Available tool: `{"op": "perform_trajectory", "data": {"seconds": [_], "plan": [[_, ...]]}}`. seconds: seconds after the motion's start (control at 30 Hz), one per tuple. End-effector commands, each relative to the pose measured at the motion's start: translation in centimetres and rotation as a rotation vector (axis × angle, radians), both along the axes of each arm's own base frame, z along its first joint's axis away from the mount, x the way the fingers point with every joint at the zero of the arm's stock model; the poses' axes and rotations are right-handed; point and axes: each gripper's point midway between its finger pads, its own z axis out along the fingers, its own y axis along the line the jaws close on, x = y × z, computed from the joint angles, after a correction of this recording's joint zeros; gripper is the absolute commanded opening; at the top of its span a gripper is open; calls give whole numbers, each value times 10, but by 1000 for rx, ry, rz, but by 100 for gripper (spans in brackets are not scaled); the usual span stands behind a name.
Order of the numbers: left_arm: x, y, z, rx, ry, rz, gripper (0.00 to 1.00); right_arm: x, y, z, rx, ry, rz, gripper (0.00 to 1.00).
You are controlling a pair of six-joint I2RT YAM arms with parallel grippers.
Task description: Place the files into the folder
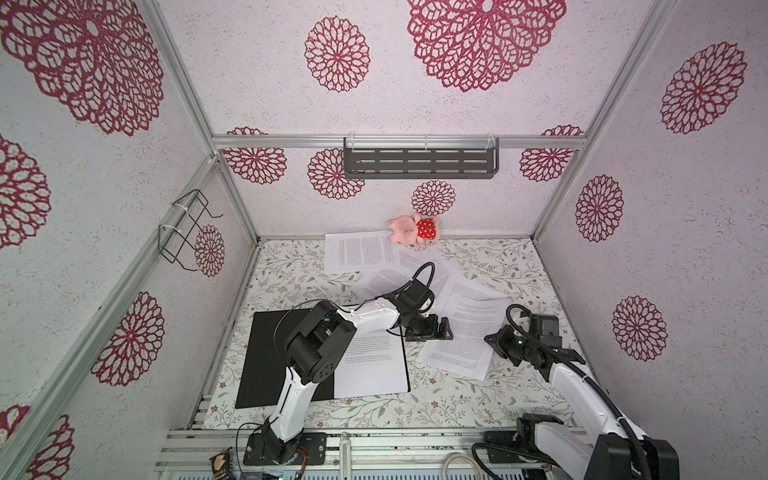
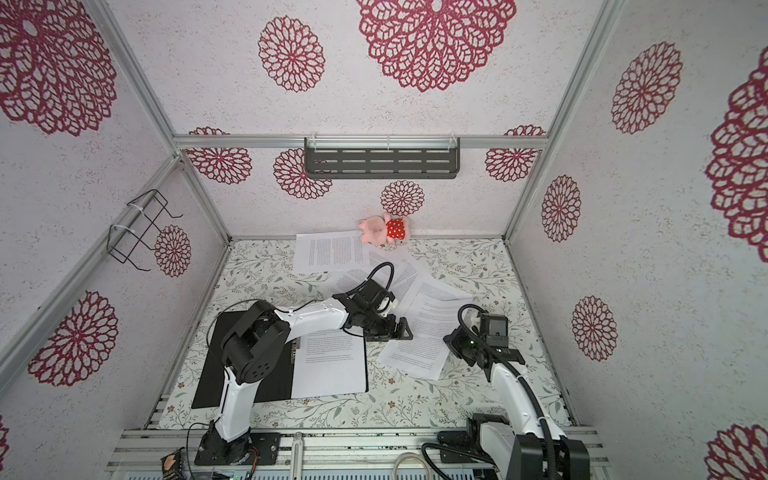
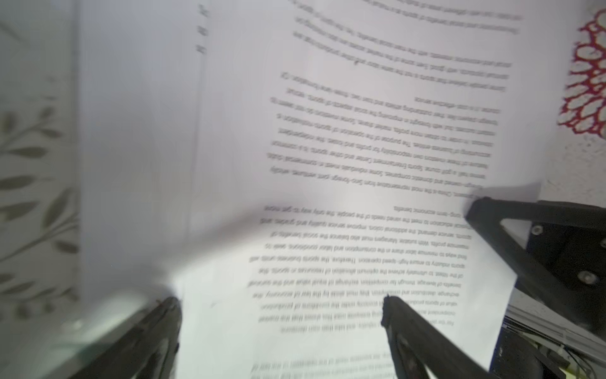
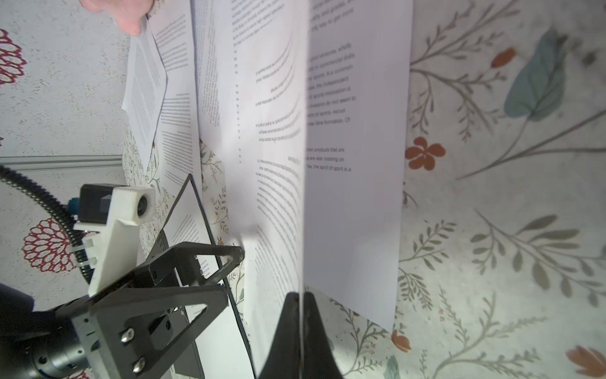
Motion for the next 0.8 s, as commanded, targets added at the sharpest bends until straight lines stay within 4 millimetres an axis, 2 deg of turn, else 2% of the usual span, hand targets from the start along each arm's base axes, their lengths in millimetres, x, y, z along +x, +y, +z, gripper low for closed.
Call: {"op": "perform_trajectory", "data": {"seconds": [0.0,0.1,0.23,0.43,0.57,0.67,0.77], "plan": [[28,19,74,-47,-170,54,99,7,-5,21,-55,-49,19,0],[40,40,117,-112,-248,86,99,10,-5,34,-72,-78,41,0],[50,82,148,-133,-314,141,99,15,-2,47,-86,-97,62,0],[51,158,172,-41,-390,223,99,27,10,76,-132,-142,95,0],[41,205,176,14,-420,272,99,40,24,101,-168,-182,123,0],[31,238,176,46,-453,318,99,51,43,119,-181,-206,159,0],[22,265,173,83,-500,363,99,63,71,134,-188,-231,215,0]]}}
